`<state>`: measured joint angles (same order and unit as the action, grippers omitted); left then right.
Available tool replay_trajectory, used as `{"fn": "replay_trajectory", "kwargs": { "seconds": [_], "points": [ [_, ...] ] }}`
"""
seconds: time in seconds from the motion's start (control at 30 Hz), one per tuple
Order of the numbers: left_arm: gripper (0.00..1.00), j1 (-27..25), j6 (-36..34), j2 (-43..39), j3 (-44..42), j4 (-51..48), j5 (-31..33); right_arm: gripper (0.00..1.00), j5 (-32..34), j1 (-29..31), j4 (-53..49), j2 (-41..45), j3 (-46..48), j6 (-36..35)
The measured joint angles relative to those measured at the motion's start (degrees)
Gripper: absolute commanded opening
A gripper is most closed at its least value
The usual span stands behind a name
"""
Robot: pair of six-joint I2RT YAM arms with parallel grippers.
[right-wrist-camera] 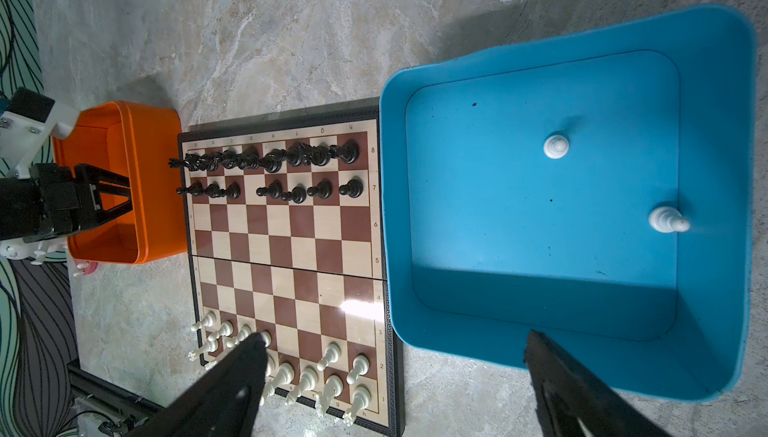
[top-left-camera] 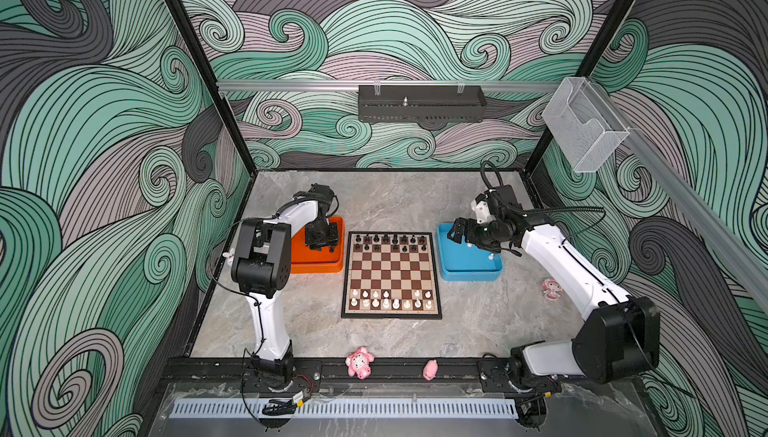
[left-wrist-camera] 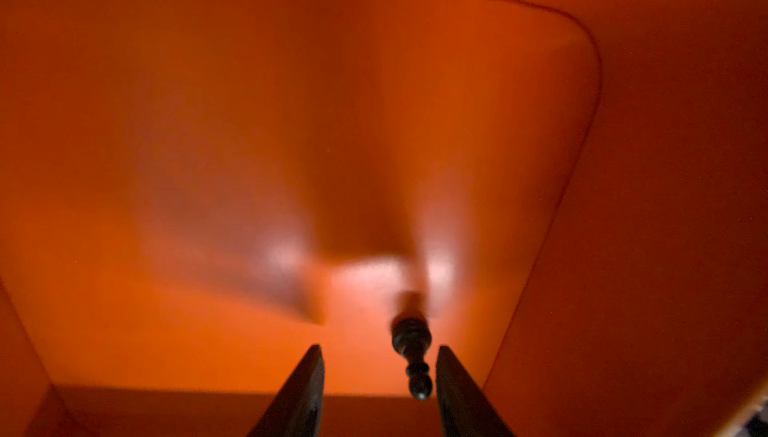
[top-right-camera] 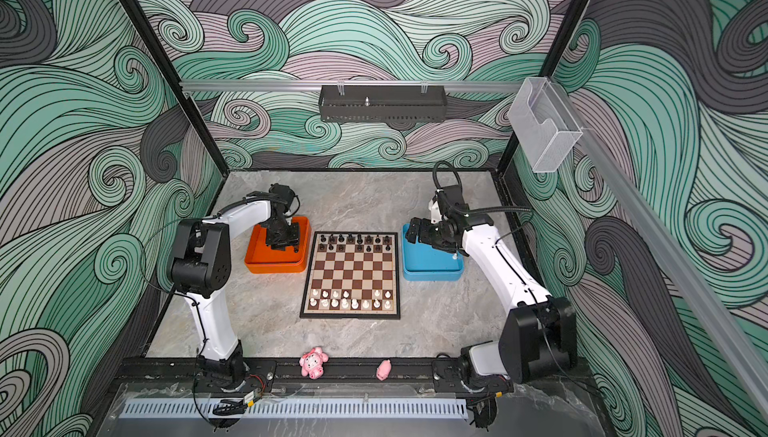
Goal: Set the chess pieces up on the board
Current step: 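Close the left gripper on the last black pawn in the orange bin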
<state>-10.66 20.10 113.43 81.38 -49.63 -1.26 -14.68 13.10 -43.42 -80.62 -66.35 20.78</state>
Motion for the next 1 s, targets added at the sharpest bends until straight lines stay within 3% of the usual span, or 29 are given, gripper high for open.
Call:
{"fn": "replay_trajectory", "kwargs": {
  "seconds": [0.4,1.0],
  "points": [
    [0.26,-0.8,-0.1,1.9,2.1,0.2,0.2,0.95,-0.9,-0.5,0.0,-1.8,0.0,-0.7],
    [0.14,-1.5,-0.4,2.6,2.2,-0.2,0.6,0.93,-2.0,-0.6,0.4,-2.6,0.0,-0.8]
  ]
}}
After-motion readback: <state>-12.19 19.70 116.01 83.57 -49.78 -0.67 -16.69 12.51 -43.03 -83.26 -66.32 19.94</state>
